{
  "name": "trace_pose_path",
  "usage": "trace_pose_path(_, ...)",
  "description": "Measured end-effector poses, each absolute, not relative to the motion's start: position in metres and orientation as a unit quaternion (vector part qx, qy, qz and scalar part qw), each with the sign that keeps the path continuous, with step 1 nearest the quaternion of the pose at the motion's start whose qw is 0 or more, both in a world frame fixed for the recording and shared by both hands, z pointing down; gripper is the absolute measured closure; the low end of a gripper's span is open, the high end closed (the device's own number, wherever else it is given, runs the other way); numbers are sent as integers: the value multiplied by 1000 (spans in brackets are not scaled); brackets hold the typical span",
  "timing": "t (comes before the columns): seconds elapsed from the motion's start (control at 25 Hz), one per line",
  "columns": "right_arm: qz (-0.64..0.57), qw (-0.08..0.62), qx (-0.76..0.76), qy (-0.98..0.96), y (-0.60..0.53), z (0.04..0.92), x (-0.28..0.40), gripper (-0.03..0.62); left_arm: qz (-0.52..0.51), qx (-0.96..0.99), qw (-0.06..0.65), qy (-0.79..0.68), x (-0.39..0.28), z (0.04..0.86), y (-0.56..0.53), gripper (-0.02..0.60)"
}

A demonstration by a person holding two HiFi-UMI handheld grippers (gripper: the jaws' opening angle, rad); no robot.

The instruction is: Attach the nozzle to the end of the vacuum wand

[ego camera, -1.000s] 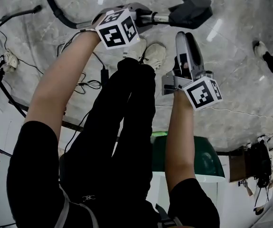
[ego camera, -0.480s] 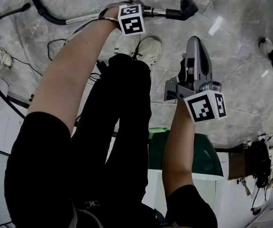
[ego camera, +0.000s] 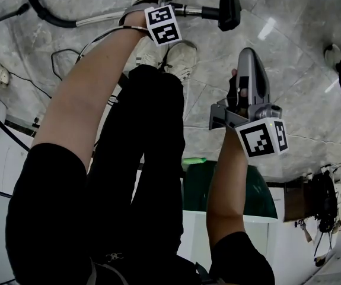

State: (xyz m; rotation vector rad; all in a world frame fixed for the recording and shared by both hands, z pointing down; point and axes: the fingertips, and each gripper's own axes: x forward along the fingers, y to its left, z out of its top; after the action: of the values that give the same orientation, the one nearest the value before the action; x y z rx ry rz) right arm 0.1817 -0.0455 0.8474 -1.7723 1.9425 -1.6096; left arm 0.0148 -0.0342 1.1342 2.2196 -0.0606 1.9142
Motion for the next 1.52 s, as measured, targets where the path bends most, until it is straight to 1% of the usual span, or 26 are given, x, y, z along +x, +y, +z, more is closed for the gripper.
trace_pose_path(0.04,-520,23,-577,630,-46,848,182,579,654,747,114,-36,11,1133,-38,292)
trace_pose_path(0.08,-516,18,-579,631,-48,846,183,579,655,744,125,-49,8,1128,-42,257)
trace_pose_path(0.16,-507,16,-585,633,-54,837,188,579,641,752,141,-60,7,1106,-48,252)
trace_pose_path(0.28,-487,5,-599,635,-62,814,194,579,591,785,160,-90,5,1044,-60,259)
trace_pose_path(0.32,-478,-4,-605,637,-66,806,195,579,569,795,173,-118,2,1019,-71,355)
trace_pose_path(0.36,-467,-14,-610,640,-71,798,195,579,543,803,189,-154,-2,993,-84,563)
trace_pose_path(0.4,-456,-26,-613,644,-75,789,194,579,517,809,207,-188,-5,969,-98,572)
trace_pose_path(0.52,-428,-56,-620,656,-93,755,186,579,445,820,257,-254,-6,895,-133,572)
trace_pose_path(0.64,-400,-68,-630,662,-113,702,180,580,392,828,268,-299,-3,815,-157,572)
trace_pose_path(0.8,-343,-62,-664,661,-137,606,185,580,326,841,248,-353,8,684,-185,572)
trace_pose_path(0.92,-303,-33,-686,661,-155,531,190,580,275,849,236,-384,18,584,-207,572)
trace_pose_path(1.08,-264,6,-705,658,-165,417,187,579,258,863,184,-392,24,448,-217,572)
trace_pose_path(1.24,-231,46,-715,659,-169,297,183,579,213,873,175,-402,21,311,-228,572)
trace_pose_path(1.4,-199,62,-720,662,-154,196,174,579,192,881,177,-394,19,205,-208,572)
trace_pose_path(1.52,-177,78,-718,669,-144,129,166,580,171,892,157,-388,19,136,-192,572)
